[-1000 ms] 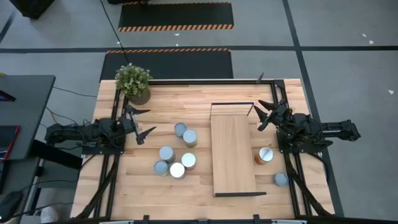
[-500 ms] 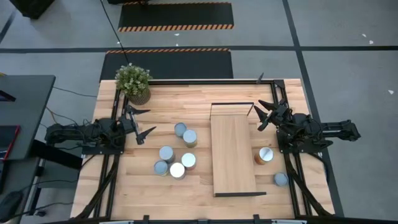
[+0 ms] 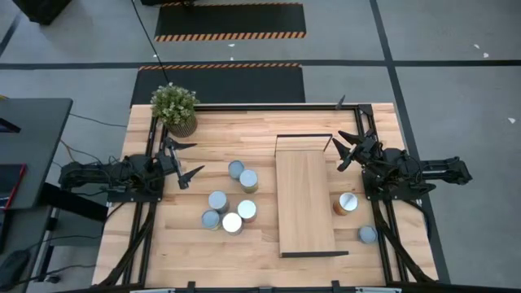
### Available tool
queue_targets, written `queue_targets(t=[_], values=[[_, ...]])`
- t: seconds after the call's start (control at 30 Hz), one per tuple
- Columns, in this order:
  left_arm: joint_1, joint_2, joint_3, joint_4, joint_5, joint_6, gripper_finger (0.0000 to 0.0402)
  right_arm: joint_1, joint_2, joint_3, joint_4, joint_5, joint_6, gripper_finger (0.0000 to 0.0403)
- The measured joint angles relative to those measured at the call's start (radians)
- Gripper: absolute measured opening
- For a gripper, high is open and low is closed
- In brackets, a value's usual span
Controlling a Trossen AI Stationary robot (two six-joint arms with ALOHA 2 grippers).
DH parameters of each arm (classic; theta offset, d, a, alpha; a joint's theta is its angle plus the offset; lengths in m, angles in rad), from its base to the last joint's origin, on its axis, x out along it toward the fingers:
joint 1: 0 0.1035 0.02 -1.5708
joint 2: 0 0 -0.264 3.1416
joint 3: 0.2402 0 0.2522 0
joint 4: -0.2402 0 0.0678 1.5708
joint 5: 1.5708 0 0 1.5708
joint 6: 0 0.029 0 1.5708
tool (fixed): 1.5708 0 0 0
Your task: Pick and place cans onto a shelf
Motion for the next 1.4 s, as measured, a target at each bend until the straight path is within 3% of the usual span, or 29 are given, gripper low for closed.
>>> queue_targets(t=[0.07,0.27,0.57,0.9,1.27,1.4], values=[[0.000,0.000,0.000,0.005,0.007,-0.033,0.0392,0.000,0.000,0.000,0.000,0.000,0.000,0.0185],[-0.001,-0.001,0.000,0.028,0.068,-0.481,0.0392,0.000,0.000,0.000,0.000,0.000,0.000,0.0185],[-0.001,0.000,0.000,0.040,0.066,-0.689,0.0392,0.000,0.000,0.000,0.002,0.000,0.000,0.0185],[-0.001,0.000,0.000,0.040,0.066,-0.783,0.0392,0.000,0.000,0.000,0.003,0.000,0.000,0.0185],[0.000,0.000,0.000,0.021,0.025,-0.745,0.0392,0.000,0.000,0.000,0.003,0.000,0.000,0.0185],[0.000,0.000,0.000,0.000,0.108,-0.684,0.0392,0.000,0.000,0.000,0.003,0.000,0.000,0.0185]])
